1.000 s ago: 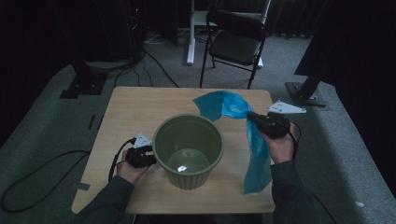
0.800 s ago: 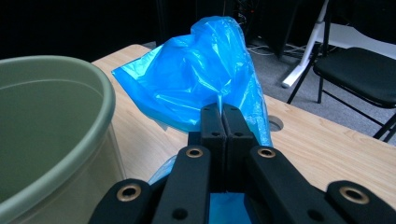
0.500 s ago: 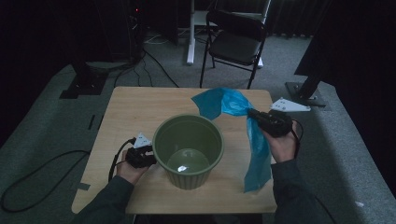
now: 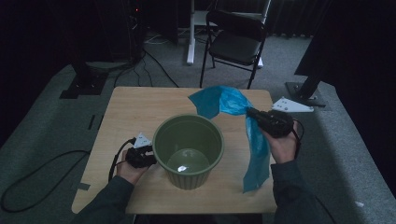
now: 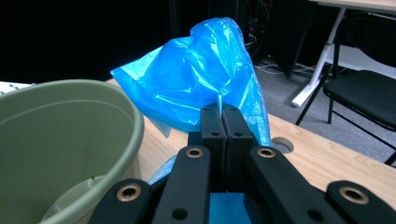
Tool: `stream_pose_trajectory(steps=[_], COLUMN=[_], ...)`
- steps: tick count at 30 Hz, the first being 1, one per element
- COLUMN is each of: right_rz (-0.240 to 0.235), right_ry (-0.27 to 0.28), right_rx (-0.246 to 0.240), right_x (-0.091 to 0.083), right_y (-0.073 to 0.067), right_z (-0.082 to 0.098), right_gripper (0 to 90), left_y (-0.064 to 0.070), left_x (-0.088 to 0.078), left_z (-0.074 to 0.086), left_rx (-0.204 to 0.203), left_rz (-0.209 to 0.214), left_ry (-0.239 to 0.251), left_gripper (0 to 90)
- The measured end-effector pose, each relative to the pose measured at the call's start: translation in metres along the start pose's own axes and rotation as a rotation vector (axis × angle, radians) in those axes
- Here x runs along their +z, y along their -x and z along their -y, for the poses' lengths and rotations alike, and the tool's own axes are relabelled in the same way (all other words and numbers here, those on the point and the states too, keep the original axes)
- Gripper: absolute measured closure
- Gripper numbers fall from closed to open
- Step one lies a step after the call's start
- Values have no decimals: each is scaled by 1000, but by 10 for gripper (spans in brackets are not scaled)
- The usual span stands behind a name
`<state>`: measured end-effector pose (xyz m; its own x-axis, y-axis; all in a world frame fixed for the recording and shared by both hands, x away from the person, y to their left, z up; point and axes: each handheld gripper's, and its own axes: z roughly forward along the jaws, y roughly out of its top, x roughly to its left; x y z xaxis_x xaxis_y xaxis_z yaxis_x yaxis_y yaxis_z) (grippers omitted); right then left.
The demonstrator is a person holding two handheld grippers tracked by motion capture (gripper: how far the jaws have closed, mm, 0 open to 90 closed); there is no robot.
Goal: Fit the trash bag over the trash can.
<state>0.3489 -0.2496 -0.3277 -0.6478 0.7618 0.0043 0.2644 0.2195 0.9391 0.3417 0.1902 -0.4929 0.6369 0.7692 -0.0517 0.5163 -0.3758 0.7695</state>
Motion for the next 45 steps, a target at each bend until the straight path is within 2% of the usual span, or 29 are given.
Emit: stream_pose_trajectory(steps=[15,27,31,32,45], right_rz=[-61,-125,-140,-158,-195], right_ry=[84,124,137,153,204], right_rx=[-16,-44,-39,-38,-35], right_x=[-19,-30,-33,-37,-52], right_y=[-9,-15,-14,-14,-17], right_z=[-16,-21,-22,-24,-28], right_gripper=[898,898,898,898,897], left_y=[0,0,0,0,0], left_x=[0,0,0,0,0], left_z=[0,0,0,0,0], left_rx=[0,1,0,0,-1], left_rz=[1,1,1,1,2], left_ry=[-4,-4,-4,-4,-5], left_gripper=[562,562,562,562,562])
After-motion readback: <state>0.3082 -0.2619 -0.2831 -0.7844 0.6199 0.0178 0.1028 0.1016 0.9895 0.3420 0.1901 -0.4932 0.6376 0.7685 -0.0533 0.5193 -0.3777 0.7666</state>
